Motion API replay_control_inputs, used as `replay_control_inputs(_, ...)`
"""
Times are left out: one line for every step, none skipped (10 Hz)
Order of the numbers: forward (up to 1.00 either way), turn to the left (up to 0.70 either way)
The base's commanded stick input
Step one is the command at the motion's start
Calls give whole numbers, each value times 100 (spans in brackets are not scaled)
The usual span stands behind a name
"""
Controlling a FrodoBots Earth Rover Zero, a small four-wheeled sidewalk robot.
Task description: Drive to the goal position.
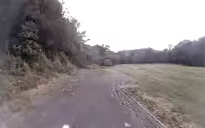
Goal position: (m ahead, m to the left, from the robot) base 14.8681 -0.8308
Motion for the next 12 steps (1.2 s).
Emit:
replay_control_inputs(45, 0)
replay_control_inputs(45, 0)
replay_control_inputs(45, 0)
replay_control_inputs(45, 0)
replay_control_inputs(45, 0)
replay_control_inputs(45, 0)
replay_control_inputs(45, 0)
replay_control_inputs(45, 0)
replay_control_inputs(45, 0)
replay_control_inputs(45, 0)
replay_control_inputs(45, 0)
replay_control_inputs(45, 0)
